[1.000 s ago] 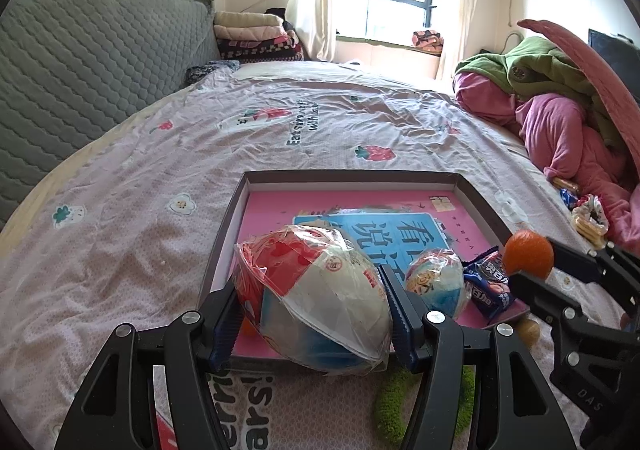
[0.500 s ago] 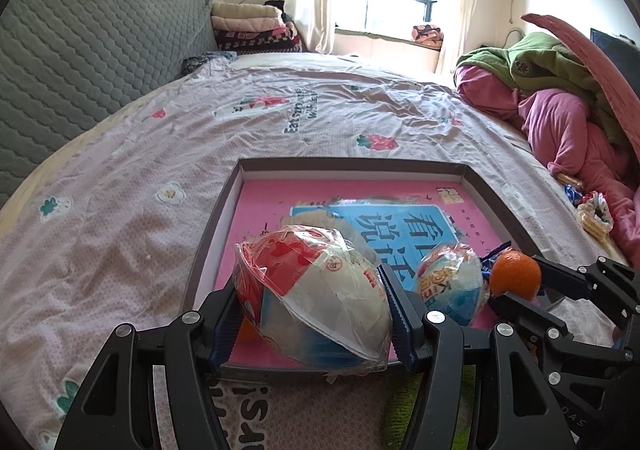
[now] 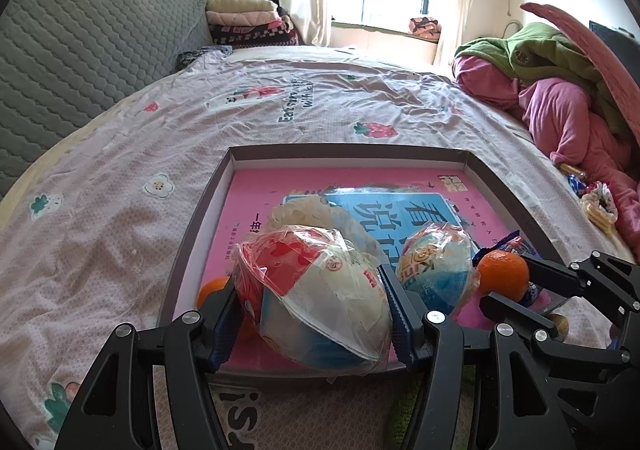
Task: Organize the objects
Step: 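Carry the large egg toy and the orange over the tray with both grippers, then lower the egg toy and orange into the tray and open both grippers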
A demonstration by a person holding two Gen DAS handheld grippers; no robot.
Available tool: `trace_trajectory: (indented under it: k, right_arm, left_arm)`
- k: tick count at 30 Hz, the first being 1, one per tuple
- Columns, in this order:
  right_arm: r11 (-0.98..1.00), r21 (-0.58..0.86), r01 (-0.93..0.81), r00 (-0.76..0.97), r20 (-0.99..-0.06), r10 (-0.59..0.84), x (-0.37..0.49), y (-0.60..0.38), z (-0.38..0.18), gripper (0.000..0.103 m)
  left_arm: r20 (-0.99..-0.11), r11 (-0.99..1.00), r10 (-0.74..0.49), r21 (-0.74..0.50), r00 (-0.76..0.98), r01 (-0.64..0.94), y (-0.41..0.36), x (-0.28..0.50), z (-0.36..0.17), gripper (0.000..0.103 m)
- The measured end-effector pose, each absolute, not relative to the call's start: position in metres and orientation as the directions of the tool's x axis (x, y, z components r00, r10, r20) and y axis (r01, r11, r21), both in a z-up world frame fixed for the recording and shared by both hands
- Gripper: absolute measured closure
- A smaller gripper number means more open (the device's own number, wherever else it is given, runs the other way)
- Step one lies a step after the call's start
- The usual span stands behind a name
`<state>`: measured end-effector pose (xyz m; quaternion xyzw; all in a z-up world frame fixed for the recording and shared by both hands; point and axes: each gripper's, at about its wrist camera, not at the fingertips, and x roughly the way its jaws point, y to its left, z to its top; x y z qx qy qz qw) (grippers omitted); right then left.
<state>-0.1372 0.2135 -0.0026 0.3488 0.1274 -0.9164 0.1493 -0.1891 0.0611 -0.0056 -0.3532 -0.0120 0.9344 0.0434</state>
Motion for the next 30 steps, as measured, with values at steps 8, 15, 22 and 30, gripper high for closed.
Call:
trace_trajectory:
  k: [8, 15, 22, 30]
  right_arm:
    - [-0.929, -0.091, 0.360, -0.693, -0.693, -0.200, -0.138, 0.217, -0.001, 0.064]
    - [-0.931, -0.074, 0.357, -0.680, -0.704, -0.205, -0.140, 0.219, -0.001, 0.064]
    - [-0.932, -0.067, 0.356, -0.676, -0.707, -0.208, -0.140, 0.220, -0.001, 0.064]
    - [-0.934, -0.057, 0.354, -0.672, -0.709, -0.211, -0.141, 0.221, 0.000, 0.064]
  left_arm:
    - [-0.670, -0.996, 0.078, -0.026, -0.738, -0.081, 0.069, -0.196, -0.010, 0.039]
    - [-0.702, -0.993, 0.075, 0.012, -0.708, -0.117, 0.081, -0.198, -0.021, 0.039]
    - [-0.707, -0.993, 0.087, -0.009, -0.702, -0.114, 0.079, -0.197, -0.020, 0.039]
    - [-0.707, -0.994, 0.093, -0.028, -0.701, -0.103, 0.075, -0.194, -0.019, 0.039]
